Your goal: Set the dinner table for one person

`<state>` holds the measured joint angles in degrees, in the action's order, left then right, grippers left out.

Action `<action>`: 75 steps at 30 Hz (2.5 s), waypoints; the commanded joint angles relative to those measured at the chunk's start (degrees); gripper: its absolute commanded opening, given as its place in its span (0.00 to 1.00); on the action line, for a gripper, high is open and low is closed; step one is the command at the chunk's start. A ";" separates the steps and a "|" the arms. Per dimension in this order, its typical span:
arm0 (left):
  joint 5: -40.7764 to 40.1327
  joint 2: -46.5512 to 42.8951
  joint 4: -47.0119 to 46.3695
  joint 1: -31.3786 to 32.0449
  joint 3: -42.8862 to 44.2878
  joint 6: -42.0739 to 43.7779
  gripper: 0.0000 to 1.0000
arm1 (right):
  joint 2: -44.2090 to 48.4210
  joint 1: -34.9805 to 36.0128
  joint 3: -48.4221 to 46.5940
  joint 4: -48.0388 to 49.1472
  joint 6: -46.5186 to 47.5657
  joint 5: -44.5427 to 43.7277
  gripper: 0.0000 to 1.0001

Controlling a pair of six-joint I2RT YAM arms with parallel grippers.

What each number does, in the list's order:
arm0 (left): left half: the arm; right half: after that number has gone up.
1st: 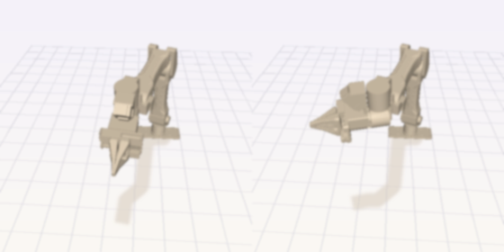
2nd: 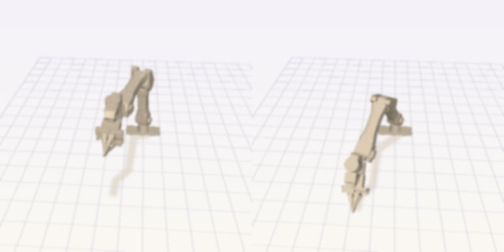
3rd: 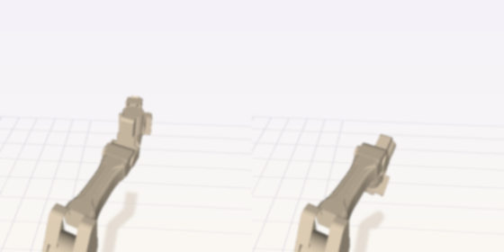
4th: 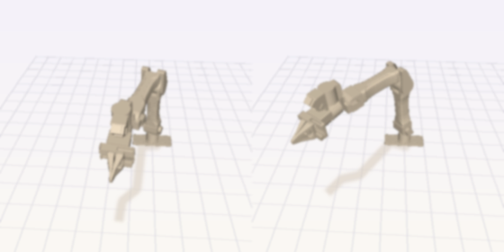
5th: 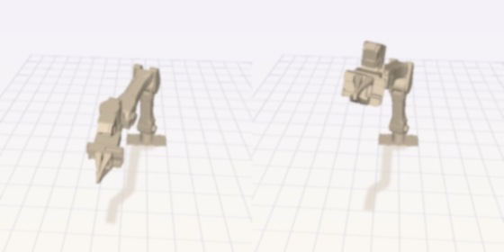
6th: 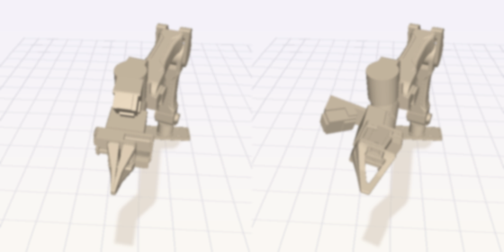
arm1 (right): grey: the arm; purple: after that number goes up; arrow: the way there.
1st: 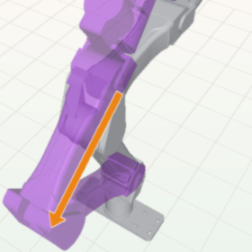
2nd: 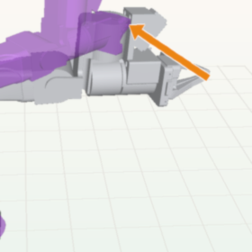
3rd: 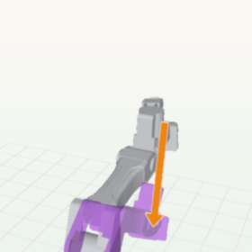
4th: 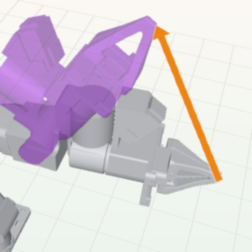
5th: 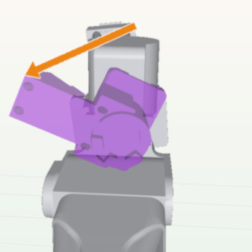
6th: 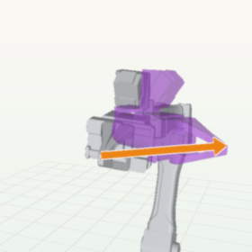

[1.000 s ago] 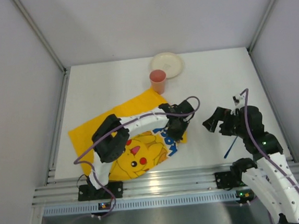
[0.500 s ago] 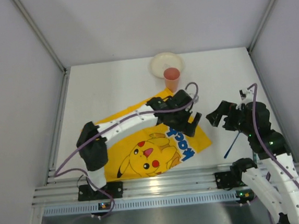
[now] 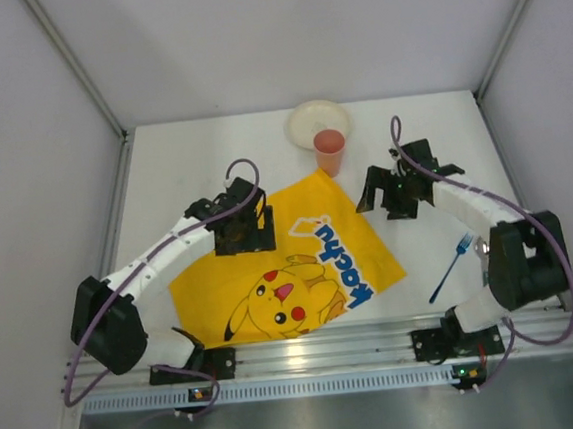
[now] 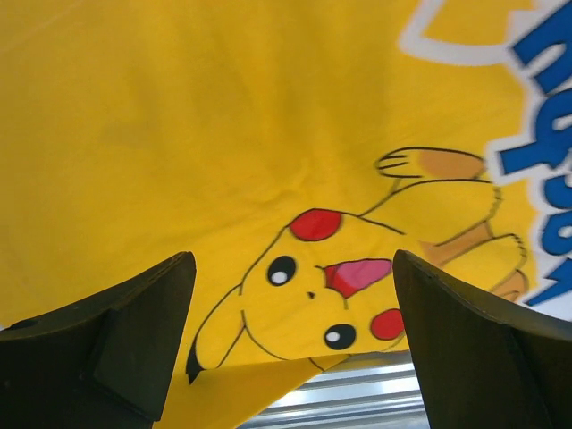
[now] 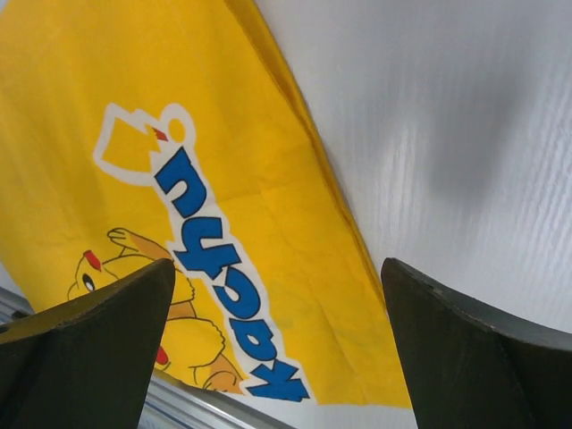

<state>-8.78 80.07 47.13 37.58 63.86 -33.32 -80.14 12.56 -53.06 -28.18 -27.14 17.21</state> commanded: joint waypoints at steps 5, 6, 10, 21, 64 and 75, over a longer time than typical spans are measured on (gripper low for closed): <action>0.16 -8.43 2.96 -2.95 -4.00 -3.76 0.97 | -21.71 1.94 -20.75 4.72 5.60 3.44 1.00; -0.27 -8.96 3.22 -3.04 -4.96 -4.73 0.97 | -23.64 2.29 -22.25 4.72 5.95 3.44 1.00; -4.84 -10.46 5.77 -3.83 -8.30 -9.21 0.98 | -33.91 4.22 -29.45 4.63 6.83 5.89 0.98; -2.39 -5.29 -0.37 -10.06 -17.35 -10.10 0.98 | -38.26 8.19 -27.56 4.63 7.27 3.55 0.08; -3.09 27.34 9.28 -11.83 16.91 -11.23 0.96 | -23.40 -10.18 -22.61 -6.44 5.43 -16.77 0.69; 1.38 30.57 9.13 -11.83 43.00 -8.88 0.96 | -6.38 -9.48 -22.63 -12.51 3.67 -14.50 0.95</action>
<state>-9.23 110.08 58.11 25.96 99.29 -44.88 -95.83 3.09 -74.67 -39.05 -22.55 0.95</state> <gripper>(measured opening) 0.961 0.949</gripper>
